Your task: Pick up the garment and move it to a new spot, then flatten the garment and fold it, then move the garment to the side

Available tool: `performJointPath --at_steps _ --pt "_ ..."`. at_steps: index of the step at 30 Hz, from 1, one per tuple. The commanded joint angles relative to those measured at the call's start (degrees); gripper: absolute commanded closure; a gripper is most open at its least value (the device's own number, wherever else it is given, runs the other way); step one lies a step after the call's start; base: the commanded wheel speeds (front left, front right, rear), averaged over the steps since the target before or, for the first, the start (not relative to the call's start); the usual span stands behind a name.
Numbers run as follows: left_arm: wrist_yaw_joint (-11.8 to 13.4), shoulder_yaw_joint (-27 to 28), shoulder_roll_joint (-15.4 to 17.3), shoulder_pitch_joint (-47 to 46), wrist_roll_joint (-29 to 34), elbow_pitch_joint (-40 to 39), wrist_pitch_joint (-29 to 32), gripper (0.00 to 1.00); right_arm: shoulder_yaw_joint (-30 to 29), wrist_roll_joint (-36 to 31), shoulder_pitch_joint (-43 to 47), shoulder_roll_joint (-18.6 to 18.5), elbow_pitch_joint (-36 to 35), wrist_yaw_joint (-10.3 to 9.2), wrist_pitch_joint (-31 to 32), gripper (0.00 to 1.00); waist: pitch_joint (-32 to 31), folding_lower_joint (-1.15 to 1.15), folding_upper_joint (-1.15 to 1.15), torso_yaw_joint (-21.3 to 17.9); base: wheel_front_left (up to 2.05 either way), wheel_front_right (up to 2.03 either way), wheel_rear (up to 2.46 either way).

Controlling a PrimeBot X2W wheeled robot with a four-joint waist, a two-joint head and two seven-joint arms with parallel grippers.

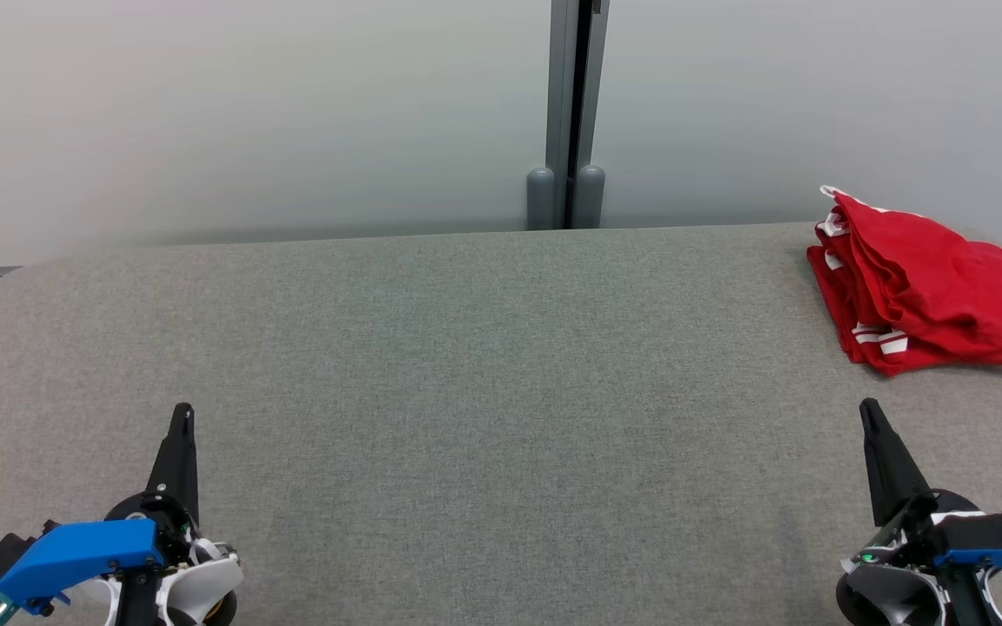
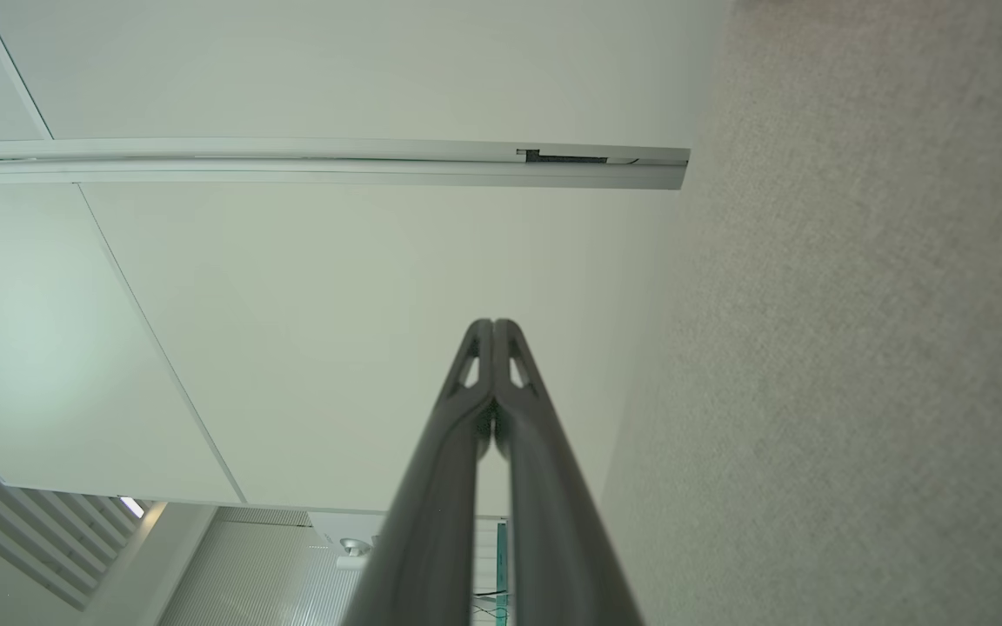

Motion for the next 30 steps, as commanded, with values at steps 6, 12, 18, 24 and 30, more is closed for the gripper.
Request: performJointPath --at_steps 6,12,18,24,30 --pt "-0.23 0.13 -0.13 -0.54 -0.13 -0.25 0.27 1.0 0.0 0.15 -0.79 -0.43 0.12 0.02 0.18 1.0 0.0 0.0 0.01 0.0 0.0 0.0 0.0" --pt "-0.23 0.13 -0.12 -0.54 -0.13 -0.25 0.27 1.0 0.0 0.15 -0.74 -0.43 0.12 0.02 0.18 1.0 0.0 0.0 0.01 0.0 0.0 0.0 0.0" --pt "-0.23 0.13 -0.12 -0.54 -0.14 -0.26 0.26 1.0 0.0 0.15 -0.73 -0.43 0.11 0.02 0.18 1.0 0.0 0.0 0.01 0.0 0.0 0.0 0.0" --pt "-0.23 0.12 -0.12 -0.54 -0.14 -0.26 0.26 1.0 0.0 0.15 -0.73 -0.43 0.11 0.02 0.18 1.0 0.0 0.0 0.01 0.0 0.0 0.0 0.0" --pt "-0.23 0.12 -0.12 -0.53 -0.14 -0.26 0.26 1.0 0.0 0.15 -0.73 -0.43 0.11 0.02 0.18 1.0 0.0 0.0 0.01 0.0 0.0 0.0 0.0"
